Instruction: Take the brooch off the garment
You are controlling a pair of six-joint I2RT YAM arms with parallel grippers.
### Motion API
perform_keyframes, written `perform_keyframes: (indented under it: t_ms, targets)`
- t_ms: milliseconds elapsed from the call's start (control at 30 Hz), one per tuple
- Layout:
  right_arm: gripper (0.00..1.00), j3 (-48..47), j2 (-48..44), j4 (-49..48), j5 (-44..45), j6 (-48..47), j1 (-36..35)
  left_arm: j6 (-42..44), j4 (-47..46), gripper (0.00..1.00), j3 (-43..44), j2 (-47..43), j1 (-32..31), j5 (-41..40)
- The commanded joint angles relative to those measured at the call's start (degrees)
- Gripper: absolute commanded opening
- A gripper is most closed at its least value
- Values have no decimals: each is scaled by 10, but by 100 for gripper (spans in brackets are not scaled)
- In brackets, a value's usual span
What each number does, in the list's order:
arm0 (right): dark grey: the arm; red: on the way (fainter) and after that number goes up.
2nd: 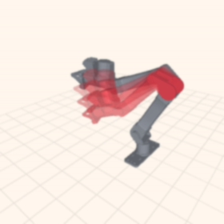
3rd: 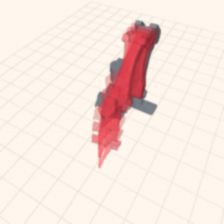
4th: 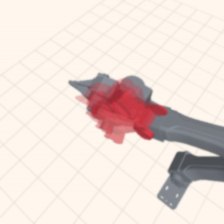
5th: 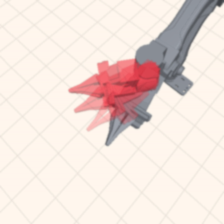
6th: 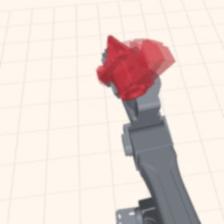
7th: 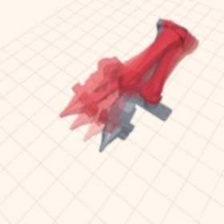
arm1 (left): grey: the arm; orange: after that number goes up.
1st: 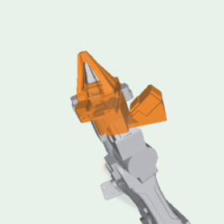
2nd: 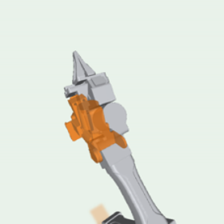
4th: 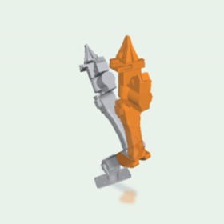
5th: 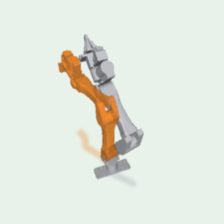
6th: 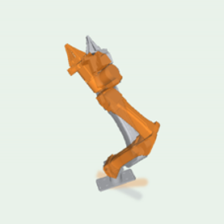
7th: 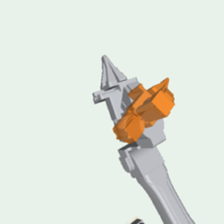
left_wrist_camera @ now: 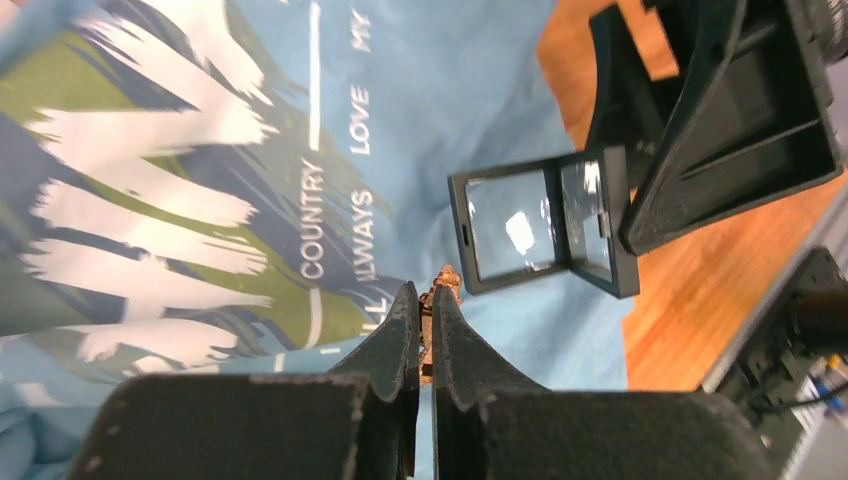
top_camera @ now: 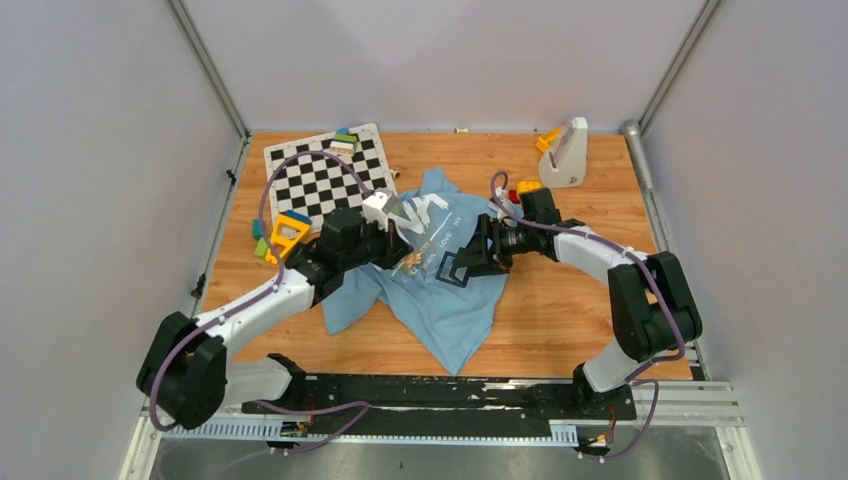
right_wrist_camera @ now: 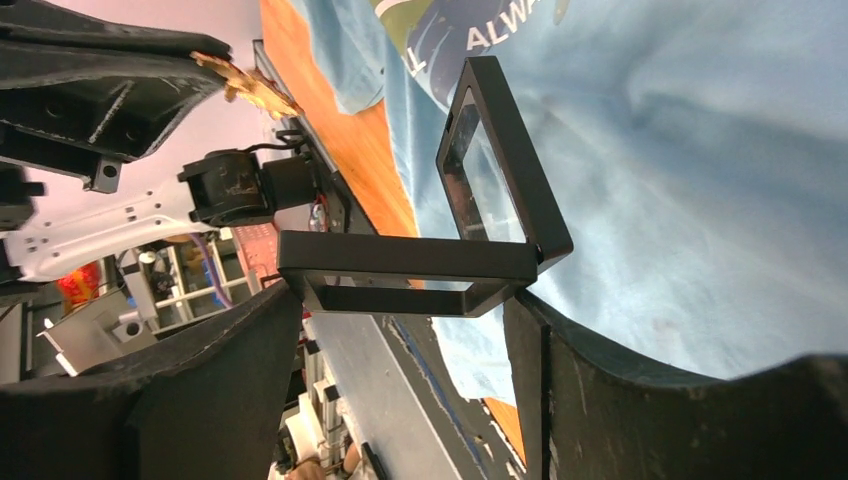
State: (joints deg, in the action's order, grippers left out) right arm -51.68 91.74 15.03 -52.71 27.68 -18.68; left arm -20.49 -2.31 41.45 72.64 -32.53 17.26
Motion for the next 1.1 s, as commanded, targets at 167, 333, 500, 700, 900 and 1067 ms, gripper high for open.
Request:
perform_keyframes:
  t_ms: [167, 333, 500, 700, 900, 1067]
  targets:
    - [32, 3, 11, -67, -121, 72, 6, 200, -372, 0, -167, -83, -131, -168]
    - [32, 12, 4, -77, -141, 88, 1, 289, -549, 0, -254, -86, -147, -144]
    - [31, 17, 2, -84, -153, 97, -10, 318, -571, 0, -257, -83, -147, -57]
    - [31, 21, -1, -88, -152, 103, -22, 328, -600, 0, -256, -90, -147, -11]
    - [30, 31, -15, -117, -164, 133, -24, 352, -566, 0, -251, -89, -147, 10]
    - [30, 40, -31, -144, -181, 163, -27, 347, -611, 0, -256, -59, -147, 12]
